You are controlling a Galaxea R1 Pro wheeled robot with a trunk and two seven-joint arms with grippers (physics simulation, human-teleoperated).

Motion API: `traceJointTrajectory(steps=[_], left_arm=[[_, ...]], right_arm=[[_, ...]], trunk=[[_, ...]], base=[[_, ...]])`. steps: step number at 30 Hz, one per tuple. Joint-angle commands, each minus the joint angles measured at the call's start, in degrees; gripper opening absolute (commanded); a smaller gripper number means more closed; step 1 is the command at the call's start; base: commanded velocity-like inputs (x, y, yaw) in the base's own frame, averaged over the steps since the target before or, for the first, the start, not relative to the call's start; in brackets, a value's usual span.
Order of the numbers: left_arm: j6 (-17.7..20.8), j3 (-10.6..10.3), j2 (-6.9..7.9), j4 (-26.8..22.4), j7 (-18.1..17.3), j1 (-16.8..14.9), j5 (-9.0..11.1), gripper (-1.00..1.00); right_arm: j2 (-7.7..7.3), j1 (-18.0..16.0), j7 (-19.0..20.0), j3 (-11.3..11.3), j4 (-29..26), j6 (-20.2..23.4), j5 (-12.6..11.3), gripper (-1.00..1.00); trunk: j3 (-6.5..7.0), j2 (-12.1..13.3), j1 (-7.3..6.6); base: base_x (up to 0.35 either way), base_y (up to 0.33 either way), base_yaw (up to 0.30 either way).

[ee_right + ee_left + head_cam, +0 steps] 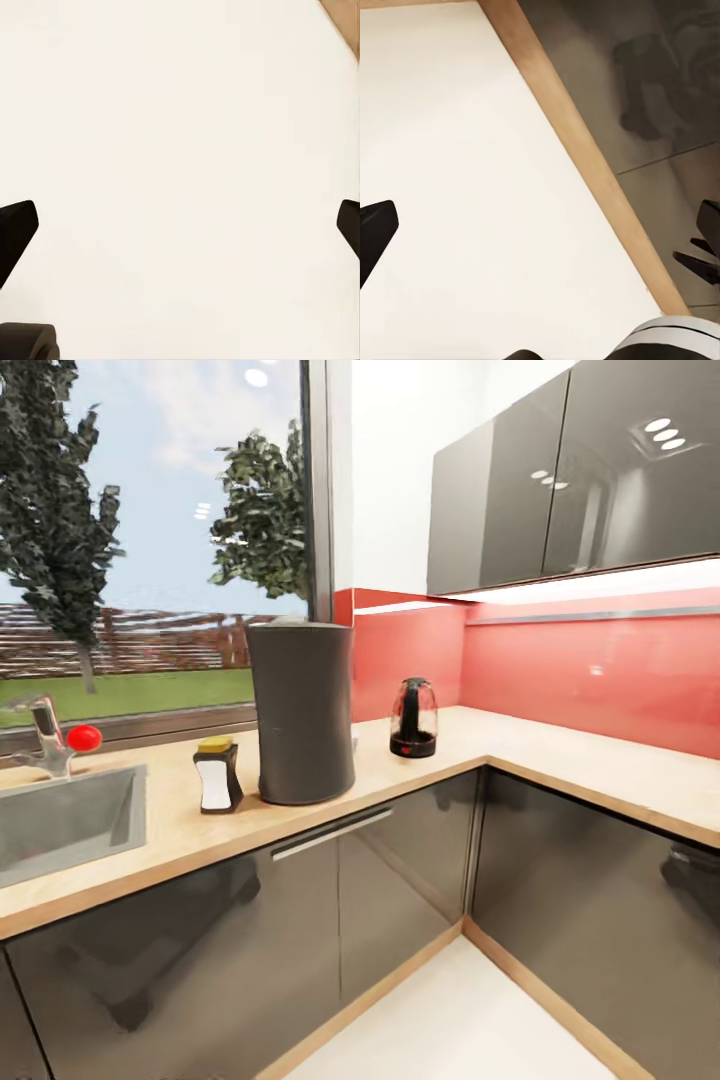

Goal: Set up a coffee station on the kitchen countertop: keep the coffee maker on the countertop, move the bottle of coffee from the kitchen shelf to the counter next to the coffee maker, place a paper coffee filter on top of the coffee maker, put the saucer next to the coffee maker with the coffee cup on the saucer, and place the electric kettle next to the coffee maker.

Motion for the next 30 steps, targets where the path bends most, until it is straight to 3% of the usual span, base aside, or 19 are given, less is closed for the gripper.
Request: traceJointTrajectory(steps=[1, 18, 30], left_arm=[[-0.4, -0.49, 0.0, 0.09, -0.08, -0.05, 0.38, 1.0], [-0.4, -0.49, 0.0, 0.09, -0.08, -0.03, 0.38, 1.0], [-0.4, -0.49, 0.01, 0.11, -0.08, -0.04, 0.38, 1.0]], right_arm=[[-0.02, -0.03, 0.16, 0.09, 0.04, -0.17, -0.08, 1.0], [-0.02, -0.03, 0.17, 0.09, 0.04, -0.17, -0.04, 1.0], [0.06, -0.03, 0.09, 0.09, 0.04, -0.21, -0.01, 1.0]], trunk=[[-0.07, -0.03, -0.01], [-0.07, -0.03, -0.01], [-0.07, -0.03, -0.01]], base=[[0.014, -0.283, 0.147], [-0.019, -0.111, 0.096], [-0.039, -0.089, 0.233]])
